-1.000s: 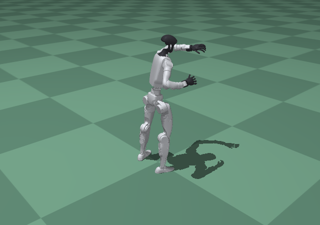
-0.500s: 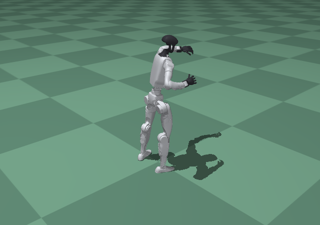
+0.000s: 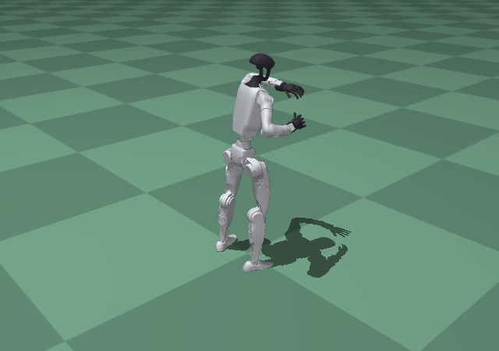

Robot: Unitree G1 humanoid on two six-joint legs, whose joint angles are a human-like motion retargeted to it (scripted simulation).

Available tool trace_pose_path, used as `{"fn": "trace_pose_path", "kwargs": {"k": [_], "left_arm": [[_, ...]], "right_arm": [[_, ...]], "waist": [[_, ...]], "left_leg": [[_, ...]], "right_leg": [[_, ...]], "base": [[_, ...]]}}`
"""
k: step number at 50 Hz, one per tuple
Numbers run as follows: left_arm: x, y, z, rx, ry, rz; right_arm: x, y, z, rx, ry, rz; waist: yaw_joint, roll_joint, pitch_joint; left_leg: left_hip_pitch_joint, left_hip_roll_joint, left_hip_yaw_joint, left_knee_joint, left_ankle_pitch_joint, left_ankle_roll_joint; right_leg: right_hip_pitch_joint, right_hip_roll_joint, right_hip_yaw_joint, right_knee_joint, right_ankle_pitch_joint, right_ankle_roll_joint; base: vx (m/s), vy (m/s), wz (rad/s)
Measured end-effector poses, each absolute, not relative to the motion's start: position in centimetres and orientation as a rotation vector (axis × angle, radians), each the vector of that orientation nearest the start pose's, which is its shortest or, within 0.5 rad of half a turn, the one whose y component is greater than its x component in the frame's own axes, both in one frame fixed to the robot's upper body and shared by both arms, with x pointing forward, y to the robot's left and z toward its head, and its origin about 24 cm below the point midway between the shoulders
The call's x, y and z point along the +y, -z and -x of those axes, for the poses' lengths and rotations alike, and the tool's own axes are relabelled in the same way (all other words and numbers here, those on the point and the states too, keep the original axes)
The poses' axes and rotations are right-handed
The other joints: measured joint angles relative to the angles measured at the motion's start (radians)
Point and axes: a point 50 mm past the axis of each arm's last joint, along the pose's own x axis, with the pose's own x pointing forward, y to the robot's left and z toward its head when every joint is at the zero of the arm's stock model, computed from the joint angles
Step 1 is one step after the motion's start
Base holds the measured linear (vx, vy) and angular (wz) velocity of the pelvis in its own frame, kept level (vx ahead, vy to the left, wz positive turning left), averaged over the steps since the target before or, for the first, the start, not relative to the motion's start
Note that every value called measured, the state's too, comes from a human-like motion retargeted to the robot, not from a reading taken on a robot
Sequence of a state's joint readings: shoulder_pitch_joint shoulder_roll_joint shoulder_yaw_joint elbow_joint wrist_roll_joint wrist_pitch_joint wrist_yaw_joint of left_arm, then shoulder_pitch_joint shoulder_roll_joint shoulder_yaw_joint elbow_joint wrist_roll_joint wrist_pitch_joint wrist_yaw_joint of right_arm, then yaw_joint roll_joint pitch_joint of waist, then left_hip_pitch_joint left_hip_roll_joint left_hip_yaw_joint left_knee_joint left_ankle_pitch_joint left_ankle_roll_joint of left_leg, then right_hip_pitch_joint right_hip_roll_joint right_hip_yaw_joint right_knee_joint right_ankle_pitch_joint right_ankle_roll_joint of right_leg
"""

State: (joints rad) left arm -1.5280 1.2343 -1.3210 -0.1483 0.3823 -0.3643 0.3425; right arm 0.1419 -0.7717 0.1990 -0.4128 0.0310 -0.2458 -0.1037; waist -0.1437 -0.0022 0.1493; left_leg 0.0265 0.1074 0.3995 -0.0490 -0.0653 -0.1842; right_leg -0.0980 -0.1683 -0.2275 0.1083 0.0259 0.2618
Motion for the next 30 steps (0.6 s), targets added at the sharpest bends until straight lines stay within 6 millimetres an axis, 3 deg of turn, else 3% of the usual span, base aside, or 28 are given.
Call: {"fn": "trace_pose_path", "kwargs": {"k": [2,4,8,13,16,19,23,27,30], "left_arm": [[11.9,-27.6,-27.4,-1.166,0.661,-1.573],[15.4,-27.1,-28.7,-1.094,0.539,-1.803],[22.3,-27.1,-31.1,-0.774,0.345,-1.979],[30.0,-30.3,-33.1,-0.456,-0.029,-2.119],[31.8,-33.4,-34.1,-0.383,-0.252,-2.123],[29.8,-36.9,-35.2,-0.469,-0.373,-2.106],[22.7,-39.9,-36.2,-0.781,-0.336,-2.083],[15.2,-40.6,-35.8,-1.076,-0.2,-1.975],[11.6,-39.3,-34.7,-1.223,-0.091,-1.858]], "right_arm": [[-18.3,-12.9,-20.7,-0.43,-0.319,0.556],[-18.5,-13.0,-20.4,-0.443,-0.315,0.57],[-18.7,-12.7,-20.0,-0.433,-0.314,0.566],[-19.0,-12.6,-20.0,-0.418,-0.342,0.618],[-19.2,-12.5,-20.1,-0.41,-0.346,0.654],[-19.4,-12.4,-20.2,-0.406,-0.328,0.662],[-19.5,-12.1,-20.2,-0.403,-0.292,0.633],[-19.2,-11.8,-20.4,-0.394,-0.28,0.623],[-19.0,-11.7,-20.8,-0.387,-0.287,0.642]], "waist": [[0.017,0.002,0.006],[0.025,0.011,0.005],[0.034,0.019,0.008],[0.001,0.046,0.018],[-0.024,0.053,0.024],[-0.048,0.046,0.028],[-0.078,0.027,0.03],[-0.098,0.002,0.039],[-0.1,-0.007,0.047]], "left_leg": [[0.007,0.001,0.012,0.004,-0.004,0.003],[0.009,0.007,0.025,0.005,-0.004,0.001],[0.014,0.016,0.048,0.004,-0.003,-0.002],[0.015,0.02,0.053,-0.008,0.008,-0.004],[0.012,0.019,0.043,-0.018,0.015,-0.004],[0.006,0.015,0.026,-0.026,0.022,-0.004],[-0.003,0.004,-0.003,-0.032,0.025,-0.005],[-0.005,-0.01,-0.032,-0.031,0.022,-0.005],[0.0,-0.02,-0.044,-0.027,0.016,-0.004]], "right_leg": [[0.002,0.003,0.011,-0.002,0.001,0.0],[-0.001,0.012,0.022,-0.008,0.004,0.0],[-0.004,0.026,0.04,-0.02,0.011,0.0],[-0.006,0.036,0.041,-0.031,0.017,0.0],[-0.007,0.036,0.032,-0.034,0.019,0.0],[-0.006,0.03,0.017,-0.034,0.018,0.0],[-0.003,0.014,-0.007,-0.028,0.014,0.0],[0.005,-0.008,-0.029,-0.01,0.0,0.0],[0.013,-0.023,-0.037,0.006,-0.013,0.0]], "base": [[0.02,-0.03,-0.32],[0.01,-0.05,-0.34],[0.0,-0.05,-0.28],[0.0,-0.01,-0.04],[-0.01,0.0,0.07],[-0.03,0.03,0.29],[-0.01,0.06,0.38],[0.0,0.06,0.38],[0.01,0.03,0.18]]}}
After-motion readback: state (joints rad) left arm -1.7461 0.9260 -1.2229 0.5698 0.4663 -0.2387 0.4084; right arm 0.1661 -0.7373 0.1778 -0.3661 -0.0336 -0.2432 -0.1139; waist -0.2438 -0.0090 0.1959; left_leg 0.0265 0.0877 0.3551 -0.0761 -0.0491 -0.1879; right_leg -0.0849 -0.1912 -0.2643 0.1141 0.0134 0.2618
